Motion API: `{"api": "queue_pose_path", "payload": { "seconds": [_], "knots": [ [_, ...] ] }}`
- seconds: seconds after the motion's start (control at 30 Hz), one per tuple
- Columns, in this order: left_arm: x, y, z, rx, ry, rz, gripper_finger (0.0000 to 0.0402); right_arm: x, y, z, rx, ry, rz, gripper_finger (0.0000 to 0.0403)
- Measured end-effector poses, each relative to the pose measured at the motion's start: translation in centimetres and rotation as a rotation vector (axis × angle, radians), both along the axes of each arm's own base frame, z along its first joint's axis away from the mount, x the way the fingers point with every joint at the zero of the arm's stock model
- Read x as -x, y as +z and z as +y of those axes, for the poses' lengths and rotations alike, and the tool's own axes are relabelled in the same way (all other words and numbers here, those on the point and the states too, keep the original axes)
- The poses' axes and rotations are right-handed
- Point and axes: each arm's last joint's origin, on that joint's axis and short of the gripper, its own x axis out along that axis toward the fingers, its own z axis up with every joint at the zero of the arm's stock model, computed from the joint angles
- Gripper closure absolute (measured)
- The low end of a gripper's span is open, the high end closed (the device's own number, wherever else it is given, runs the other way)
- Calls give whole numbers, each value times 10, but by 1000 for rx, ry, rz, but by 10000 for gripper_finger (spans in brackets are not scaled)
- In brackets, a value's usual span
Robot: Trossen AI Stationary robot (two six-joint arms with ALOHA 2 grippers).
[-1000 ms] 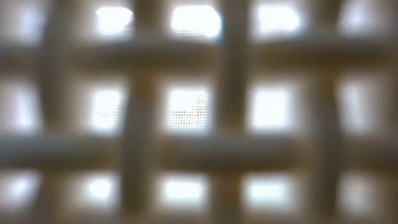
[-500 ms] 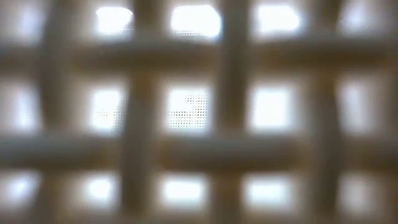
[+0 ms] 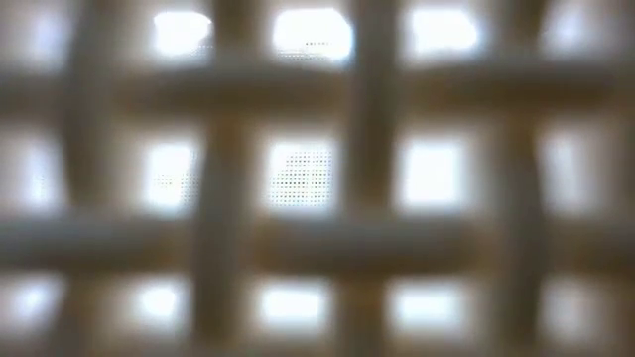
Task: Pick & Place Medicine items
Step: Put the blue bandage into the black bin
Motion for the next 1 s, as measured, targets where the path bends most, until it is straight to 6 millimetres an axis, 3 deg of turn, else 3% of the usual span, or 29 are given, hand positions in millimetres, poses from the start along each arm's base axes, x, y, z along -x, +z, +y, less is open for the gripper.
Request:
{"api": "queue_pose_path", "payload": {
  "seconds": [0.87,1.0],
  "knots": [
    [0,0,0,2,-1,6,9,2,-3,-3,80,-121,75,389],
    [0,0,0,2,-1,6,9,2,-3,-3,68,-138,91,373]
  ]
}}
